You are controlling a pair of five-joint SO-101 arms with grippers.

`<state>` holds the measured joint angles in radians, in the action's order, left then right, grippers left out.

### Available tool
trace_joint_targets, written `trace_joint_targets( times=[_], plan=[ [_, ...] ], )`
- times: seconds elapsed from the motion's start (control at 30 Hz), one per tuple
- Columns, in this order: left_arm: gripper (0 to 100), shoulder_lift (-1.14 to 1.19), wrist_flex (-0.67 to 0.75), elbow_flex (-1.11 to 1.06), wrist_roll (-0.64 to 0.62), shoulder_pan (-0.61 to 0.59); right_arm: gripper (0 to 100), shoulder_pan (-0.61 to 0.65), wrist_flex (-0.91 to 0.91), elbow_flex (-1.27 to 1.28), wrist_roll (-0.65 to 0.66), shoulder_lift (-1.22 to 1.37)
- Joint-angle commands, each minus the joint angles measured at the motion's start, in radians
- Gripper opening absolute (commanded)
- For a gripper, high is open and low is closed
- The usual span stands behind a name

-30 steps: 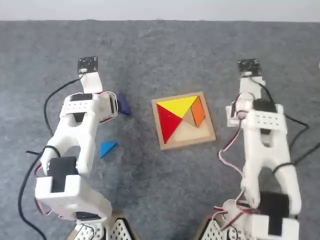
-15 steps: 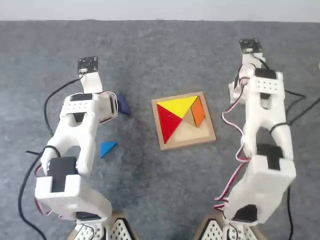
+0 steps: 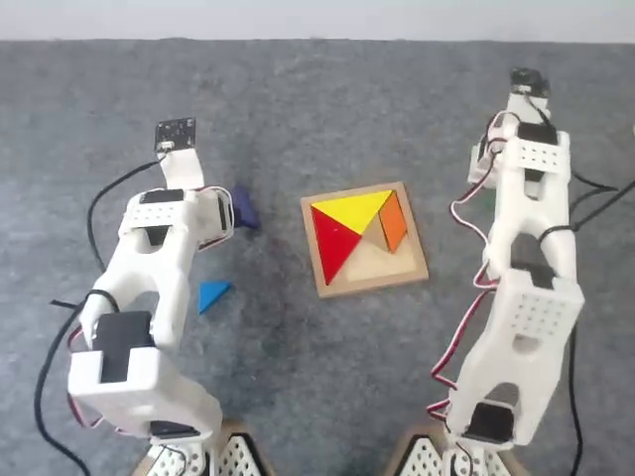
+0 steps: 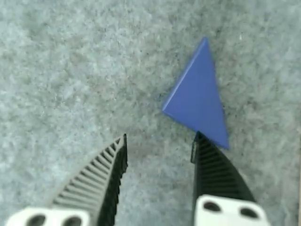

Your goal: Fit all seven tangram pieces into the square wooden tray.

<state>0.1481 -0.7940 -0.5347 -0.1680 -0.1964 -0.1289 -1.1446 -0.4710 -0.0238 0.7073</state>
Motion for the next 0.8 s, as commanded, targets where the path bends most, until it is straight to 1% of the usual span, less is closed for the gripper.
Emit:
trace_joint_targets(
  times=[0.0, 0.07, 0.2, 0.33, 0.47, 0.77],
  plan=[
    [22, -0.035, 0.021, 0.008, -0.005, -0.008, 23.6, -0.047, -0.064, -0.121, -0.074, 0.013],
    [22, -0.035, 0.021, 0.008, -0.005, -0.008, 23.6, -0.067, -0.084, -0.152, -0.107, 0.036],
    [22, -0.035, 0.021, 0.008, -0.005, -0.008, 23.7, -0.077, -0.085, -0.157, -0.114, 0.064],
    [22, -0.035, 0.021, 0.008, -0.005, -0.008, 23.8, -0.061, -0.093, -0.155, -0.104, 0.077],
    [22, -0.035, 0.020, 0.008, -0.005, -0.008, 23.8, -0.027, -0.094, -0.155, -0.058, 0.108],
    [22, -0.035, 0.020, 0.008, -0.005, -0.008, 23.8, -0.002, -0.096, -0.158, -0.048, 0.117]
  ],
)
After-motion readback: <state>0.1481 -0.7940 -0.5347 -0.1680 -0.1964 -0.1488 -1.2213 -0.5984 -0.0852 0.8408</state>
